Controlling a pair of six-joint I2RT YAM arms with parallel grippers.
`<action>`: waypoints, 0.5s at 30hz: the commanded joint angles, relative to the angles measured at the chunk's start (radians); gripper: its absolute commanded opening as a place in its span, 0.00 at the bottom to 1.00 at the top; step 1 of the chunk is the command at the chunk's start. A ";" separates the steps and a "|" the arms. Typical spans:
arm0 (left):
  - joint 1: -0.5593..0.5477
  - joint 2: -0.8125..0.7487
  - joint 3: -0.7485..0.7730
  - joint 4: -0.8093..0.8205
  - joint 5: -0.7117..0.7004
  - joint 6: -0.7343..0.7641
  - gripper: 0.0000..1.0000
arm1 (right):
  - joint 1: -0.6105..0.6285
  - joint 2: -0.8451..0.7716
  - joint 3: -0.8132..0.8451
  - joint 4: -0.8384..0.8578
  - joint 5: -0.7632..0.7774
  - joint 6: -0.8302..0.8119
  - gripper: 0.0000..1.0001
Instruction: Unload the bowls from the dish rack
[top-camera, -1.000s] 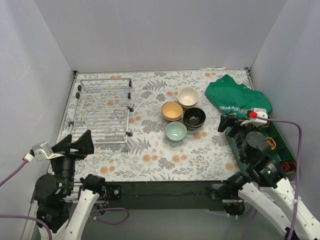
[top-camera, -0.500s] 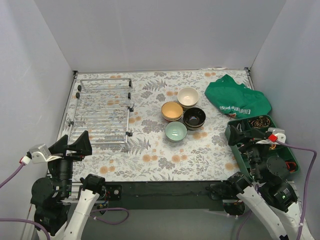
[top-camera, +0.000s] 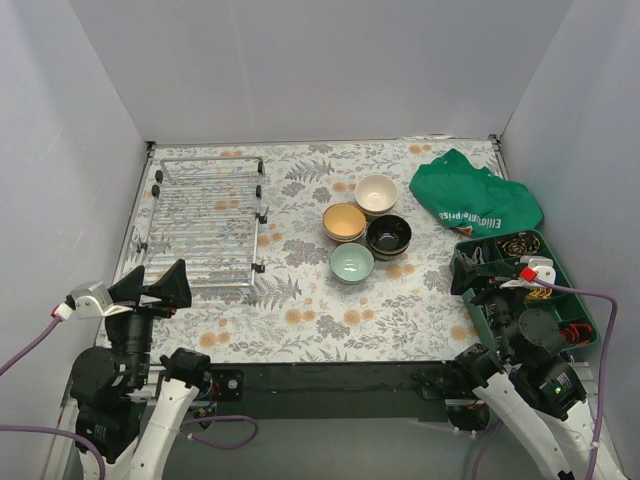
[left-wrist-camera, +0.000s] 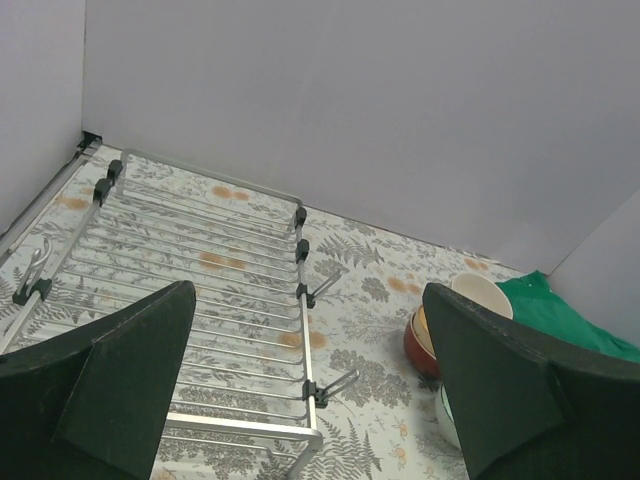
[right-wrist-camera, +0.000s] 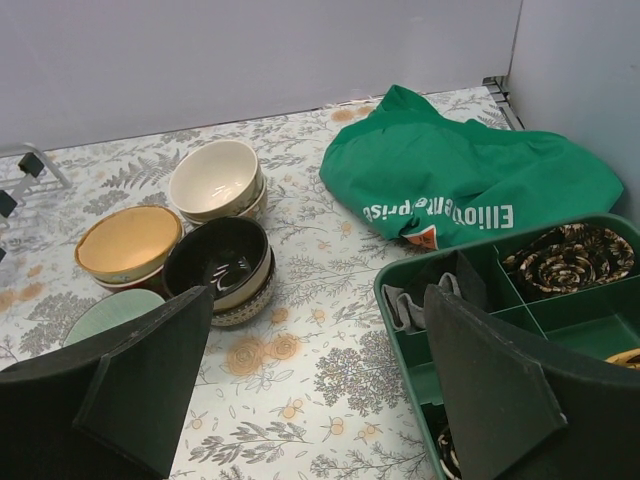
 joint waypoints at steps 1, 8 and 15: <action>0.004 -0.102 -0.022 0.029 0.034 0.012 0.98 | -0.003 -0.191 -0.001 0.029 0.027 -0.004 0.95; 0.004 -0.102 -0.050 0.058 0.034 0.001 0.98 | -0.002 -0.192 -0.004 0.032 0.039 -0.004 0.95; 0.004 -0.102 -0.073 0.084 0.031 -0.006 0.98 | -0.002 -0.188 -0.006 0.030 0.038 -0.001 0.95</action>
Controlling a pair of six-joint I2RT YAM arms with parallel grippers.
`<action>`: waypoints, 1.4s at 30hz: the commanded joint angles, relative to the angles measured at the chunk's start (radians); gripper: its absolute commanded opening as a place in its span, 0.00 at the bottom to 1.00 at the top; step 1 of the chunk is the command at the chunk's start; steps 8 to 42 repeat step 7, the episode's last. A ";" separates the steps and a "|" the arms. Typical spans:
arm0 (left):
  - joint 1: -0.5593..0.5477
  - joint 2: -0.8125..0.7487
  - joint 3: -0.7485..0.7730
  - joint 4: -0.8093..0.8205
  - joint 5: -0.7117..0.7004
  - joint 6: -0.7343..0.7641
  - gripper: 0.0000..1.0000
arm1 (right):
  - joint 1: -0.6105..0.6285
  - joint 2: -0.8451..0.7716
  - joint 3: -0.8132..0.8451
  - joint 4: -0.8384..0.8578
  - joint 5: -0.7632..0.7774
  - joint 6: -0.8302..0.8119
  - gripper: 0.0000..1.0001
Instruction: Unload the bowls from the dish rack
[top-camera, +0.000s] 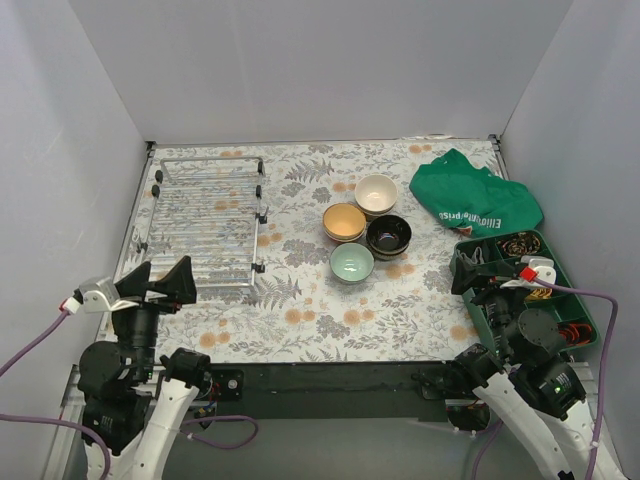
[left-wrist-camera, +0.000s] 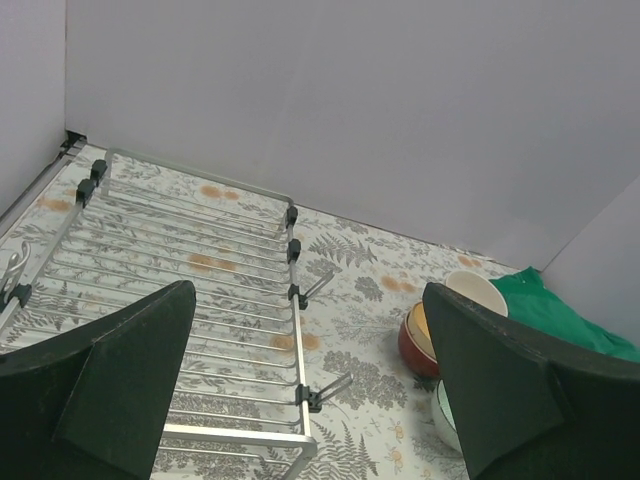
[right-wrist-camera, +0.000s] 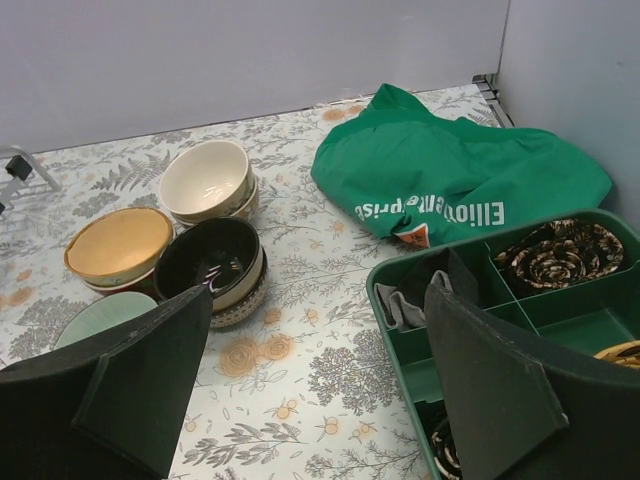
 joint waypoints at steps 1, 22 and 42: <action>0.004 -0.102 -0.025 0.030 0.004 -0.006 0.98 | -0.002 -0.188 -0.003 0.032 0.018 0.001 0.95; 0.004 -0.101 -0.040 0.047 -0.005 -0.018 0.98 | -0.002 -0.182 -0.003 0.035 0.015 -0.001 0.95; 0.004 -0.101 -0.040 0.047 -0.005 -0.018 0.98 | -0.002 -0.182 -0.003 0.035 0.015 -0.001 0.95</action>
